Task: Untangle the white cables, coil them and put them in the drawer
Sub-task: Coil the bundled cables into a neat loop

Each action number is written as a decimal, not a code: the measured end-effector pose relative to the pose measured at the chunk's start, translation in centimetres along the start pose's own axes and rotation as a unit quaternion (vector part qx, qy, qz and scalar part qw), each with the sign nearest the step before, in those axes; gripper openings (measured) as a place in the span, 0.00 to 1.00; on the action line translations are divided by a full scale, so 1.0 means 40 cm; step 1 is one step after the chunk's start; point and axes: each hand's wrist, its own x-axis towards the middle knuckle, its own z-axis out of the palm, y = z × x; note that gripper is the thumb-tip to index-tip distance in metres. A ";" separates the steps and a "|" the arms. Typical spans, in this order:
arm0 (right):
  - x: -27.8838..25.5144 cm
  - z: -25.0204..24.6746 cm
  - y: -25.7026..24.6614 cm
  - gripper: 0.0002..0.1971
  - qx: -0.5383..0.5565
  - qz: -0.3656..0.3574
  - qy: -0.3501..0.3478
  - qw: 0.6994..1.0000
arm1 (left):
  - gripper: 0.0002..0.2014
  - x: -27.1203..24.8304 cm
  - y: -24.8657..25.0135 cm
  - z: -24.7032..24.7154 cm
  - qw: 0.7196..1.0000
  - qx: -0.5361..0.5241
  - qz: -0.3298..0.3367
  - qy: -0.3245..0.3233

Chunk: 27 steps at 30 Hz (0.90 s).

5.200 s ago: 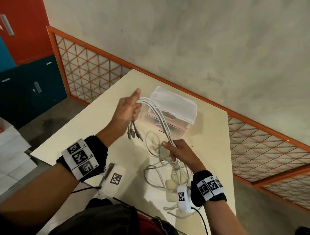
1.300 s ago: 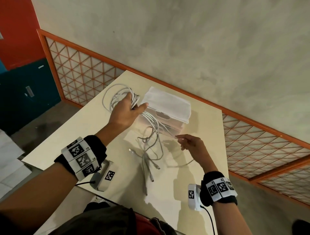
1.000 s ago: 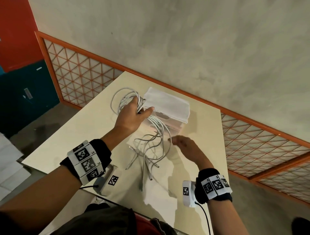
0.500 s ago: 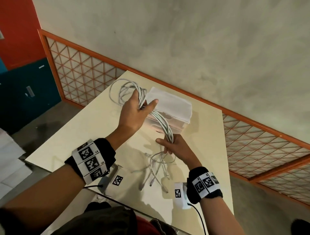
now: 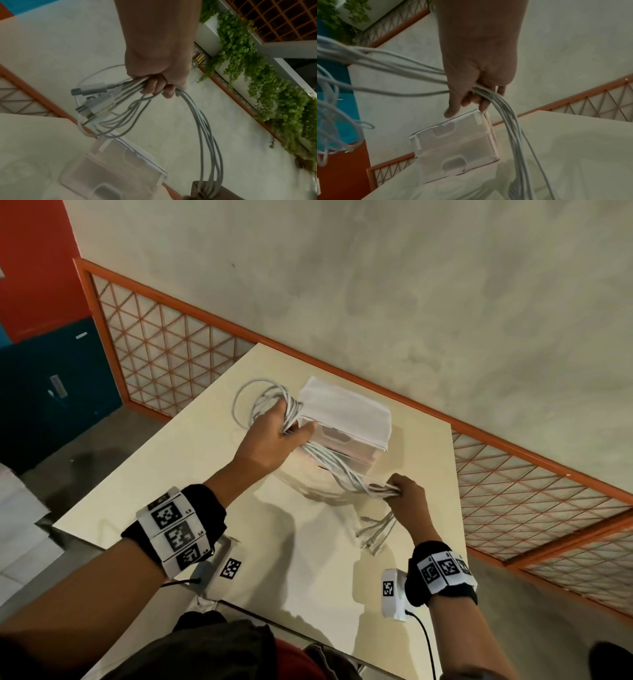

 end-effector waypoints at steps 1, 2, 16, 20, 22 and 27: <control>0.001 0.000 -0.001 0.10 -0.044 0.018 -0.041 0.998 | 0.14 -0.006 -0.004 0.001 0.998 0.049 -0.007 -0.034; -0.001 0.001 -0.001 0.09 -0.092 0.042 -0.093 0.990 | 0.15 -0.012 -0.008 0.005 0.992 0.101 -0.016 -0.074; 0.000 -0.030 -0.118 0.36 -0.001 -0.074 -0.187 0.980 | 0.18 -0.057 0.019 0.004 0.971 -0.020 -0.062 -0.232; -0.012 -0.060 -0.257 0.51 0.195 -0.184 -0.197 0.943 | 0.18 -0.064 0.059 0.006 0.957 -0.053 -0.057 -0.278; -0.011 -0.055 -0.284 0.40 0.180 -0.236 -0.195 0.935 | 0.14 -0.065 0.070 -0.002 0.947 -0.056 -0.066 -0.309; -0.007 -0.053 -0.299 0.07 0.199 -0.210 -0.232 0.929 | 0.26 -0.054 0.072 -0.025 0.937 -0.105 -0.094 -0.321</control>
